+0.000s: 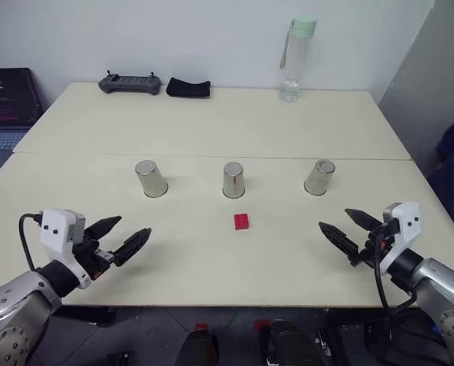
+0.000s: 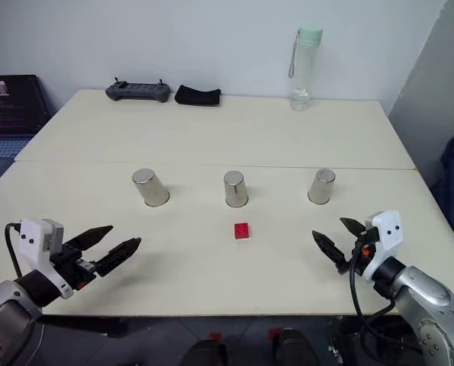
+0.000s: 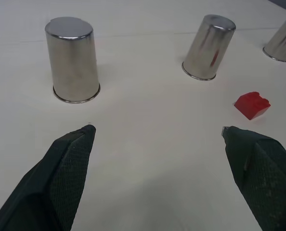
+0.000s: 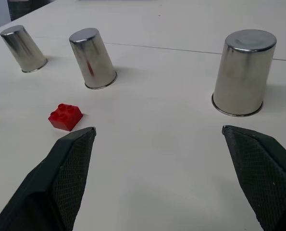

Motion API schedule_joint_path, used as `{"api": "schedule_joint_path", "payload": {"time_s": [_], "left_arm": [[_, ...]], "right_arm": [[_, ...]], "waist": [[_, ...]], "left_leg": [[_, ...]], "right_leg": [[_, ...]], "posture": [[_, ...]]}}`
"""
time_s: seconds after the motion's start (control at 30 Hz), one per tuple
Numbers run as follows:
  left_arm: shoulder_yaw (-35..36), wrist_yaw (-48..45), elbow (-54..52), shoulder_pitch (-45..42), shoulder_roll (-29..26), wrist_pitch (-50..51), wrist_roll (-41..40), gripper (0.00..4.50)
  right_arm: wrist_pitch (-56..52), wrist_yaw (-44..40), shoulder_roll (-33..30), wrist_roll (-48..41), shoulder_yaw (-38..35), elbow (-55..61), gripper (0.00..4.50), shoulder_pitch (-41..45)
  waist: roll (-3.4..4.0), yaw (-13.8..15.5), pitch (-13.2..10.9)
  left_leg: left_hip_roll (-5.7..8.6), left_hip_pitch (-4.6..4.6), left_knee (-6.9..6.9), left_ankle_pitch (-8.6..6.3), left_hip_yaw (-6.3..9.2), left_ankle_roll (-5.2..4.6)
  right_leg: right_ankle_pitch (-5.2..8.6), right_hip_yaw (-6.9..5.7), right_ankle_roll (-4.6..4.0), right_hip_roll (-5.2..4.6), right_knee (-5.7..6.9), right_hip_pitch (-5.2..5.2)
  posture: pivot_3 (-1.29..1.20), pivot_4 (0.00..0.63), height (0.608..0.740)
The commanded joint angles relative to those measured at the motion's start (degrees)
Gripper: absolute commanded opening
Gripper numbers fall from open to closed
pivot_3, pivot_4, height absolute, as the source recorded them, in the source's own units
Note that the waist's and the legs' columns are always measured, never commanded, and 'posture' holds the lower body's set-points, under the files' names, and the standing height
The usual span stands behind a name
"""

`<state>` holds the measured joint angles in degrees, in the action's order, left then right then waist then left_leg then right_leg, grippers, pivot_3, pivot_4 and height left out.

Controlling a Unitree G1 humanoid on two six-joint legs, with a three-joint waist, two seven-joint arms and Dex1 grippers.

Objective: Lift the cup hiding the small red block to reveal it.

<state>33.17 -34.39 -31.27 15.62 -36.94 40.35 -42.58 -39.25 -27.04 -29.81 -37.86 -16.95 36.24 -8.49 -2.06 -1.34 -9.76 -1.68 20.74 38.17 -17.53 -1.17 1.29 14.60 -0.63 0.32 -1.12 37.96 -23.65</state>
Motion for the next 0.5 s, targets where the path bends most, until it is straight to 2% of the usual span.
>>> {"api": "schedule_joint_path", "payload": {"time_s": [0.03, 0.5], "left_arm": [[1.6, 0.1, -0.4, 0.0, -0.3, -1.6, -0.1, 4.50], [1.2, -0.4, 0.6, -0.9, -1.5, -1.8, -0.3, 4.50]], "right_arm": [[1.7, -0.3, -0.2, -0.6, -1.6, 1.0, 4.48, -0.3], [4.2, -0.1, 0.0, 0.4, -1.9, -0.8, 4.48, -1.2]], "waist": [[0.00, 0.0, 0.0], [0.00, 0.0, 0.0]], "left_leg": [[0.00, 0.00, 0.00, 0.00, 0.00, 0.00], [0.00, 0.01, 0.00, 0.00, 0.01, 0.00]], "right_leg": [[0.00, 0.00, 0.00, 0.00, -0.01, 0.00], [0.00, 0.00, 0.00, 0.00, -0.01, 0.00]], "posture": [[0.00, 0.150, 0.740], [0.00, 0.150, 0.740]]}}
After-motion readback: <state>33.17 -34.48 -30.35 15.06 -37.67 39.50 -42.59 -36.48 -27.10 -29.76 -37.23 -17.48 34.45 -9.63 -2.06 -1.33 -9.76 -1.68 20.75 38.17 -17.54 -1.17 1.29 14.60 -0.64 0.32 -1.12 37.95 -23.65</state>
